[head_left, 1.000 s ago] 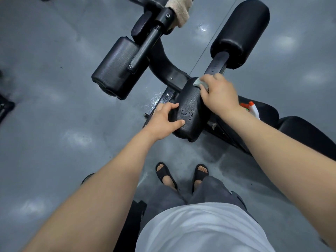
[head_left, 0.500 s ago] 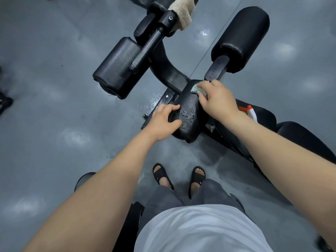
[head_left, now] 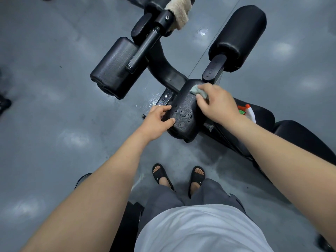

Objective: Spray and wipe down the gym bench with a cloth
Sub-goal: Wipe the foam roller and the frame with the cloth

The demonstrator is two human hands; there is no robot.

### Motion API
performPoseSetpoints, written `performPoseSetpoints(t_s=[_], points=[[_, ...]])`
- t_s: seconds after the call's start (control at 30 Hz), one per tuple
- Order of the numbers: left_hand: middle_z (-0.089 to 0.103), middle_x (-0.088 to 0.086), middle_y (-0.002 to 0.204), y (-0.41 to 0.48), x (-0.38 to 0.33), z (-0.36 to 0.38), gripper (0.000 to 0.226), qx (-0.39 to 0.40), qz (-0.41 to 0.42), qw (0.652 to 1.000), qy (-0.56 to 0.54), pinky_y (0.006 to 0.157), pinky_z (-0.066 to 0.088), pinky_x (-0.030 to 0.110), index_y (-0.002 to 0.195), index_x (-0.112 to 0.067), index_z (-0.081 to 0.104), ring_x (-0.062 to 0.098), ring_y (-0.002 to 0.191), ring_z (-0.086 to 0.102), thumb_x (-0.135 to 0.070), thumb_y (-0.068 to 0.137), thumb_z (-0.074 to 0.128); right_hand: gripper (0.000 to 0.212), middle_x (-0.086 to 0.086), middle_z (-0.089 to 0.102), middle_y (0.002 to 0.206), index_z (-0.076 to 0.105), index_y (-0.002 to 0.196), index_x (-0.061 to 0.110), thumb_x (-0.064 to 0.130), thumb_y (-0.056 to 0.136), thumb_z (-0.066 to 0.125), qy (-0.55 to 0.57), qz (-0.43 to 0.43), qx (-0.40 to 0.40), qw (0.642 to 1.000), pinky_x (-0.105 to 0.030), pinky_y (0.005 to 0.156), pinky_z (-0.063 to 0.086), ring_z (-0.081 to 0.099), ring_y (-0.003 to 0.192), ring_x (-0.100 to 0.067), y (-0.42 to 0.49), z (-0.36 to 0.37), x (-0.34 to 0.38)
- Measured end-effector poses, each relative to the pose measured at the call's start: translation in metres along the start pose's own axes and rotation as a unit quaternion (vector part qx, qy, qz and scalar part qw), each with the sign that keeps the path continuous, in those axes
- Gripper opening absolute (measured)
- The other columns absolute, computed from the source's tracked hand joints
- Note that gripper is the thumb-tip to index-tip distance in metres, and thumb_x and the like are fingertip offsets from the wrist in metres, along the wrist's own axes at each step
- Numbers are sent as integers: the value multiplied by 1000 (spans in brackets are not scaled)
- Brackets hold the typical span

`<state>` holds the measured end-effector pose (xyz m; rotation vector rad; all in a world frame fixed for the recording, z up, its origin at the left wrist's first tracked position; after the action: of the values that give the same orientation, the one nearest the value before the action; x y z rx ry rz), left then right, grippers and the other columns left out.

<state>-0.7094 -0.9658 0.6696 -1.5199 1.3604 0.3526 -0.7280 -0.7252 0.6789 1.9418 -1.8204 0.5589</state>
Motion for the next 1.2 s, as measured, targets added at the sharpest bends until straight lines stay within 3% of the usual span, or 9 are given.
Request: performPoseSetpoints(t_s=[0.13, 0.27, 0.43, 0.57, 0.67, 0.77, 0.87, 1.07, 1.2], points=[[50, -1, 134, 0, -3, 0, 53, -9, -5, 1000, -18, 116, 40, 33, 136, -21, 60, 16, 128, 55, -26, 86, 77, 48, -9, 69, 117, 60, 135, 14, 30, 89, 61, 43, -86, 42, 995, -40, 91, 53, 64, 109, -31, -30, 7, 9], [51, 1, 138, 0, -3, -1, 41, -15, -2, 1000, -9, 117, 39, 32, 138, -17, 60, 15, 131, 54, -9, 98, 62, 46, -9, 72, 110, 62, 133, 8, 25, 90, 68, 57, -151, 69, 984, -34, 85, 52, 67, 101, -29, -48, 20, 14], [52, 0, 133, 0, -5, -1, 39, -20, -2, 1000, -17, 116, 39, 31, 136, -12, 60, 18, 132, 54, -1, 99, 56, 42, -4, 70, 101, 64, 132, 15, 31, 93, 67, 61, -205, 123, 969, -32, 73, 51, 66, 90, -23, -61, 25, 21], [52, 0, 129, -2, -9, -2, 39, -17, 4, 1000, -22, 111, 42, 27, 136, -11, 60, 15, 125, 55, 0, 99, 57, 43, 2, 63, 92, 65, 121, 26, 56, 94, 50, -16, -178, 68, 982, -34, 60, 50, 65, 84, -27, -49, 17, 11], [53, 0, 131, 0, -7, -3, 37, -20, 8, 1000, -15, 108, 44, 26, 133, -15, 62, 16, 125, 56, -2, 99, 58, 36, 0, 60, 92, 67, 115, 23, 50, 94, 57, 0, -159, 26, 987, -36, 60, 51, 64, 83, -29, -51, 24, 14], [52, -1, 130, -1, -6, -1, 37, -24, 5, 1000, -12, 108, 42, 24, 134, -14, 62, 15, 123, 56, -3, 99, 58, 30, -1, 60, 96, 68, 116, 20, 39, 93, 61, 28, -205, 48, 977, -36, 57, 51, 64, 82, -27, -64, 32, 26], [52, -1, 129, -3, -7, -1, 36, -24, 6, 1000, -10, 103, 40, 18, 135, -14, 62, 11, 120, 54, -4, 100, 59, 31, 1, 58, 94, 67, 116, 25, 41, 92, 54, -3, -244, 75, 967, -34, 52, 47, 62, 81, -24, -68, 32, 29], [57, 2, 132, -3, -4, -2, 34, -13, -4, 1000, -14, 106, 46, 26, 131, -24, 63, 7, 111, 58, -11, 100, 60, 26, -3, 56, 91, 66, 112, 24, 42, 94, 61, -10, -98, -29, 995, -35, 56, 49, 61, 80, -33, -41, 17, 5], [64, 10, 128, -8, -3, 0, 32, -12, -6, 999, -30, 95, 48, 20, 126, -28, 64, 11, 101, 61, -12, 98, 62, 31, -10, 59, 96, 62, 124, 22, 41, 100, 54, -22, -6, -67, 997, -41, 64, 51, 60, 85, -36, -20, 7, -13]])
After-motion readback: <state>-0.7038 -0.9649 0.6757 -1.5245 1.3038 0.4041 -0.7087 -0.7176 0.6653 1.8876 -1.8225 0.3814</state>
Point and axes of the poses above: each hand's wrist, its own y-axis towards the middle knuckle, its own z-axis out of the palm, x = y × z, the point moved 1 cm from there along y, towards the middle knuckle
